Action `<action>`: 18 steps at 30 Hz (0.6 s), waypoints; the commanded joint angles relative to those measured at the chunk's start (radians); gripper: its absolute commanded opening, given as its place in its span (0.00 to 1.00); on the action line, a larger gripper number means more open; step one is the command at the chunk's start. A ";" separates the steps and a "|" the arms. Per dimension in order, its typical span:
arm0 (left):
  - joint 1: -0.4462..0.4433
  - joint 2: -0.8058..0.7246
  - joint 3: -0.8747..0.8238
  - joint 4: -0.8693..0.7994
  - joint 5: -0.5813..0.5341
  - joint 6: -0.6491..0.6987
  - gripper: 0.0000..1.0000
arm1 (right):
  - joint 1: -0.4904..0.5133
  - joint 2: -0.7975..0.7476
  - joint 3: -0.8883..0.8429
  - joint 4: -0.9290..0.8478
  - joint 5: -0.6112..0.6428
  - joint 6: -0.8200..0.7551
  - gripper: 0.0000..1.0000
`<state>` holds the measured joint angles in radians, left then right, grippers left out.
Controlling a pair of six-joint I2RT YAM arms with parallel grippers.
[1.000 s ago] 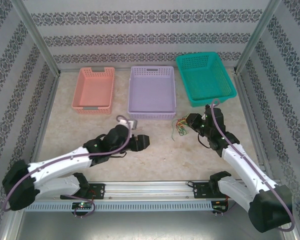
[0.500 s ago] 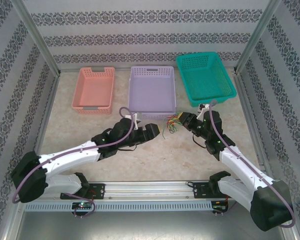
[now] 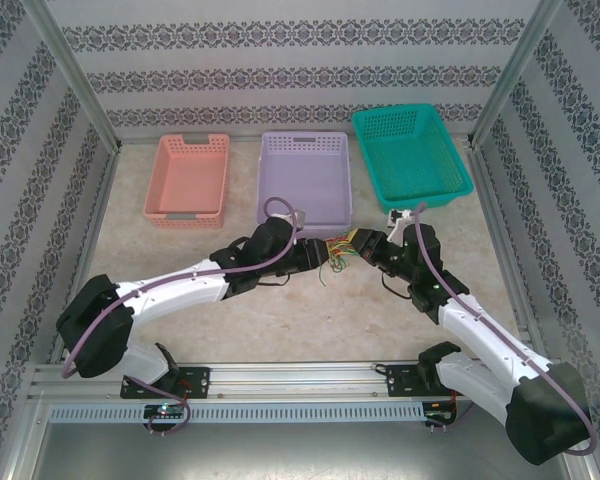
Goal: Untangle the cables
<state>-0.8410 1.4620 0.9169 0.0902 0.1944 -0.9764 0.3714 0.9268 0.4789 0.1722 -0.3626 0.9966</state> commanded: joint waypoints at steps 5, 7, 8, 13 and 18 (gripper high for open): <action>0.061 -0.082 -0.007 -0.114 -0.093 0.087 0.00 | -0.014 -0.034 0.004 -0.079 -0.008 -0.059 0.00; 0.091 -0.136 -0.007 -0.201 -0.124 0.123 0.00 | -0.034 -0.040 0.026 -0.176 0.013 -0.108 0.00; 0.106 -0.156 -0.008 -0.231 -0.129 0.133 0.00 | -0.043 -0.040 0.037 -0.218 0.022 -0.128 0.00; 0.183 -0.246 -0.013 -0.360 -0.141 0.182 0.00 | -0.057 -0.018 0.078 -0.335 0.045 -0.212 0.09; 0.217 -0.267 -0.016 -0.364 -0.087 0.213 0.00 | -0.056 0.018 0.111 -0.391 0.092 -0.254 0.20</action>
<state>-0.7040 1.2308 0.9127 -0.1535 0.2291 -0.8062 0.3679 0.9173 0.5850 -0.0338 -0.4553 0.8158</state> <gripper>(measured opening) 0.058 0.201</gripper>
